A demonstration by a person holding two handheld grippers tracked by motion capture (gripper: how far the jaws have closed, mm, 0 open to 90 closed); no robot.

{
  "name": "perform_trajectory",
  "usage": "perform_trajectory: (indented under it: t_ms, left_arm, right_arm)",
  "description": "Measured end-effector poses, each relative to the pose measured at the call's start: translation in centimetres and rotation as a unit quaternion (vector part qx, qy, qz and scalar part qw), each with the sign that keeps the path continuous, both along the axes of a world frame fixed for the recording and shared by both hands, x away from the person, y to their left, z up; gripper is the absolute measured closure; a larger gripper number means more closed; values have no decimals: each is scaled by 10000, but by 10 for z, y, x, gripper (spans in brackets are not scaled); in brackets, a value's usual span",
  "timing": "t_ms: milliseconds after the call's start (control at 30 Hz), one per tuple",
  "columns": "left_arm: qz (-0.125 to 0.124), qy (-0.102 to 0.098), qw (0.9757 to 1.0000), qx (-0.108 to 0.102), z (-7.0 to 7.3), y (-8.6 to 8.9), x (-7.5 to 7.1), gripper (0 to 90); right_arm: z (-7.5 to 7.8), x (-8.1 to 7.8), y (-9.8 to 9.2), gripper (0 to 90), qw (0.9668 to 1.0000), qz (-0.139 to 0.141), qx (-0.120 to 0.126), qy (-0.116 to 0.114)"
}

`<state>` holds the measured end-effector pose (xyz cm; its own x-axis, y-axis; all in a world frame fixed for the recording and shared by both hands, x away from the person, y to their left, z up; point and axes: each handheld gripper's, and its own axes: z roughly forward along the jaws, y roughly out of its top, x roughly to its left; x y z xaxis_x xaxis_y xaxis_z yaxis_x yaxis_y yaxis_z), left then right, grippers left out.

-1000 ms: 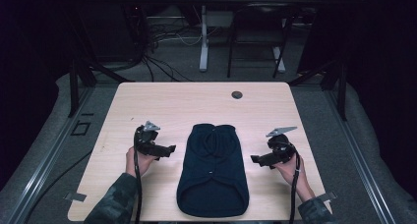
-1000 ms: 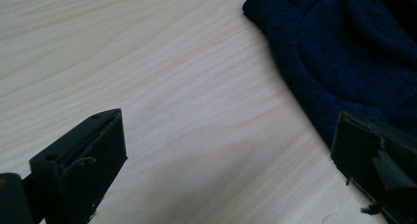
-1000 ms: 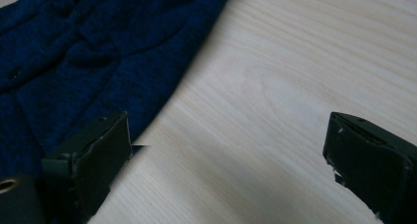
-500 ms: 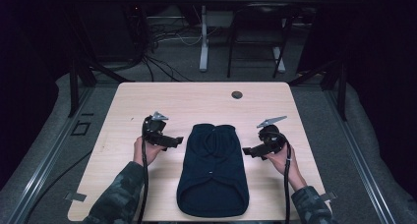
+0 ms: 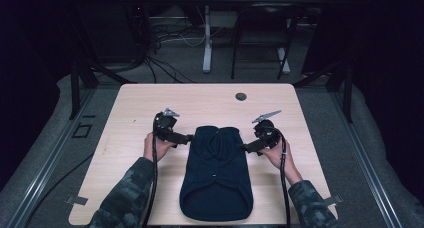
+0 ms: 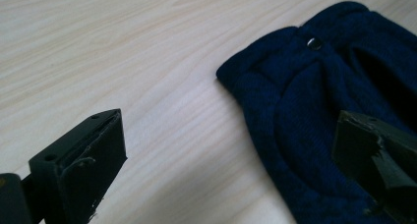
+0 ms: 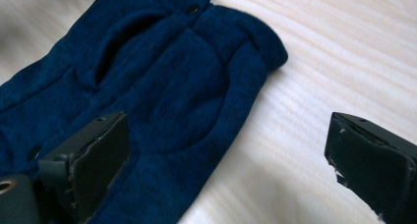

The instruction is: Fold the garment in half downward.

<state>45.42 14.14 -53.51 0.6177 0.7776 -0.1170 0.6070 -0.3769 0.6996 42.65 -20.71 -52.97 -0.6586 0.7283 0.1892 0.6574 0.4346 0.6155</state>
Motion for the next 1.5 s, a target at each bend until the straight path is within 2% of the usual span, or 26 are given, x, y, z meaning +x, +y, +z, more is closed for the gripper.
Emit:
perform_trajectory:
  t_ms: [67,100,233,333,433,533,567,733,800,833,900,967,1033,1133,1267,1400,1500]
  left_arm:
    - [-39,75,10000,5,1,-2,2,2]
    - [-32,34,10000,18,1,-4,3,2]
    - [-140,91,9997,151,1,-16,11,2]
    - [-103,44,9997,208,0,-20,15,2]
    - [-134,190,9996,183,-2,-27,24,3]
    - [-182,206,9994,189,-3,-31,27,9]
    - [-205,226,9993,210,-4,-34,29,9]
    - [-364,495,9979,207,-11,-47,37,55]
    - [-368,519,9977,215,-11,-48,38,58]
    - [-381,524,9976,256,-12,-50,38,77]
    - [-413,556,9972,299,-14,-53,39,87]
    - [-417,617,9966,347,-18,-54,40,126]
    - [-418,645,9964,346,-19,-55,41,143]
    - [-406,647,9961,450,-22,-55,42,150]
    - [-411,663,9953,569,-24,-58,42,156]
    - [-430,700,9948,600,-26,-60,42,168]
    - [-404,723,9947,603,-28,-61,43,181]
  right_arm:
    - [0,2,2,27,10000,14,-7,16]
    - [1,5,3,26,10000,8,-18,11]
    - [2,16,12,26,10000,12,-35,92]
    - [2,20,16,34,10000,2,-29,52]
    - [0,29,22,38,9999,19,-93,115]
    - [0,34,24,64,9999,-11,-85,133]
    - [-1,38,26,82,9999,-115,-80,73]
    - [-8,51,31,144,9993,-159,-101,322]
    - [-10,53,32,158,9991,-167,-98,369]
    - [-13,57,35,192,9988,-195,-164,409]
    - [-15,58,36,208,9987,-238,-149,424]
    - [-21,61,39,229,9980,-227,-291,515]
    - [-23,62,40,245,9978,-199,-292,564]
    - [-25,63,42,283,9977,-226,-277,572]
    - [-26,63,45,310,9975,-212,-379,556]
    - [-26,63,46,334,9969,-170,-483,592]
    - [-29,64,46,363,9969,-159,-468,610]
